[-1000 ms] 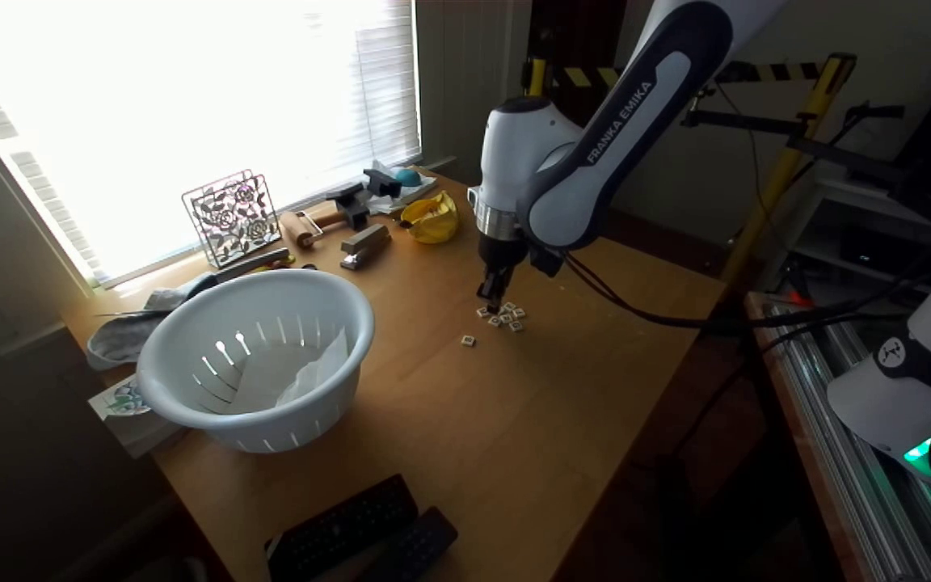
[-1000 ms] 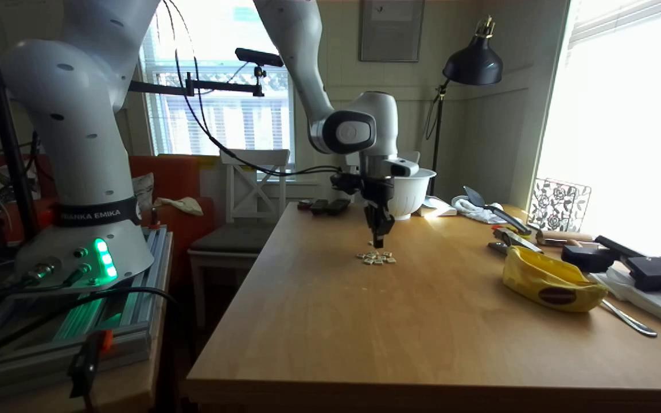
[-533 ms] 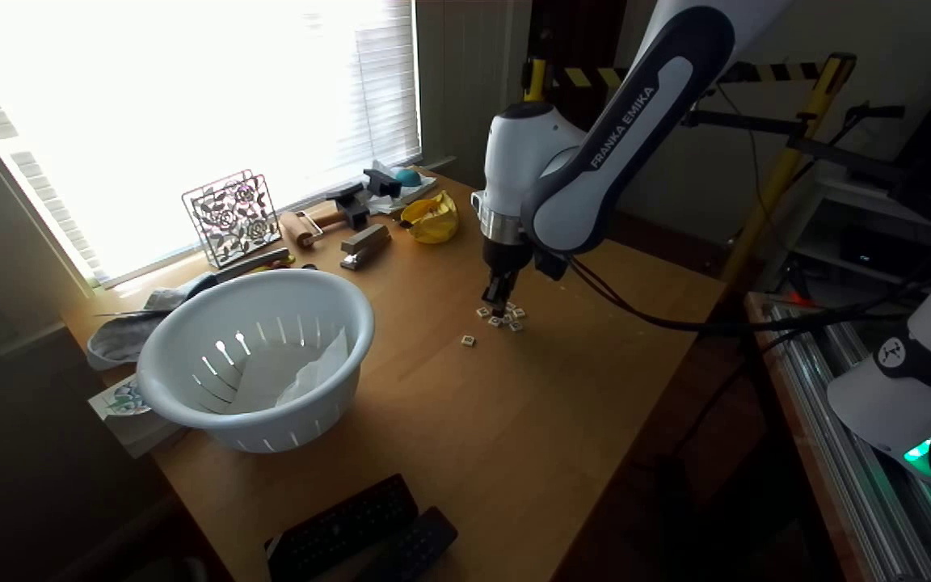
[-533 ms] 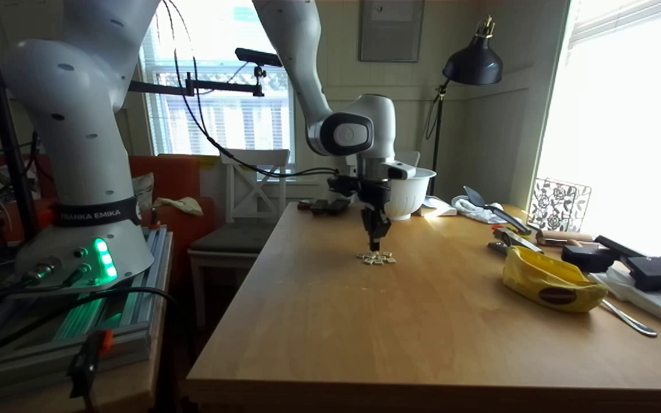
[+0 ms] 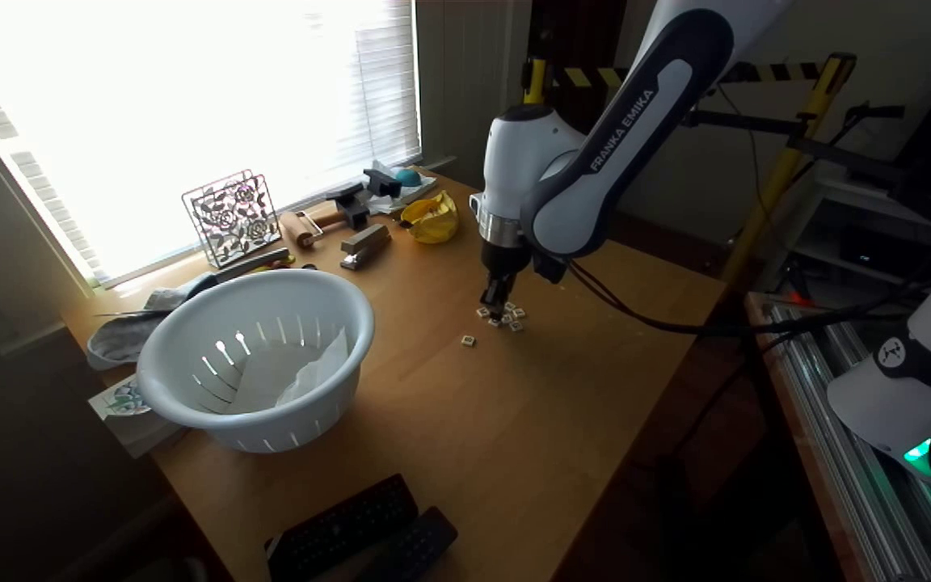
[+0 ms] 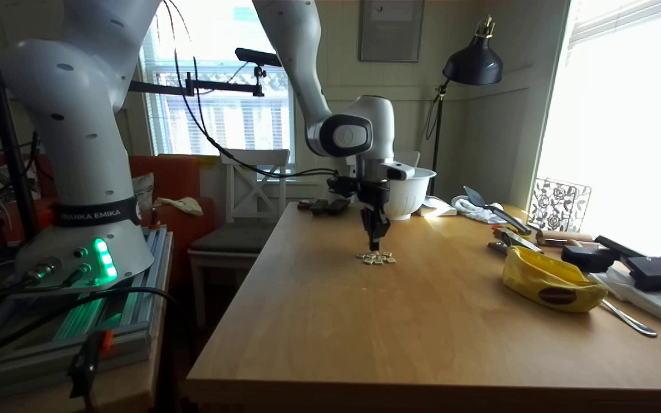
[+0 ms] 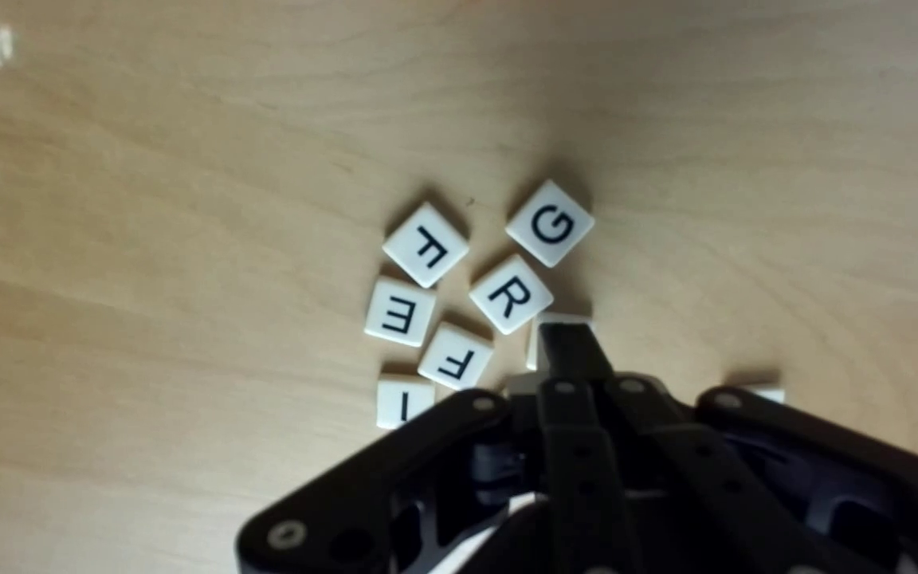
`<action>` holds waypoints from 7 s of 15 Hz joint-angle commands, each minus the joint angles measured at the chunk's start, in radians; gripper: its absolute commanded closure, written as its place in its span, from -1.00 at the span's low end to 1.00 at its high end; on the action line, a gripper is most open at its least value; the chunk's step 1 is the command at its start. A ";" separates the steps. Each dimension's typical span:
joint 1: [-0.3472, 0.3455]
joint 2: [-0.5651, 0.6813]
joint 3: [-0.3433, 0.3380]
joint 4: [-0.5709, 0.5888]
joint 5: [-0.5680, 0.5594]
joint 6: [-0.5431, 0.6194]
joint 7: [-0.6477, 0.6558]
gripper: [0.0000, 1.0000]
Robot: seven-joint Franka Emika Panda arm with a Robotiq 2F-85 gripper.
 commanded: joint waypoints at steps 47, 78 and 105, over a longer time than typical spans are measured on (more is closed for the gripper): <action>-0.007 0.100 0.056 0.091 -0.034 0.056 -0.116 1.00; 0.017 0.045 0.042 0.031 -0.060 0.094 -0.116 1.00; -0.065 -0.076 0.005 -0.154 -0.234 0.171 -0.386 1.00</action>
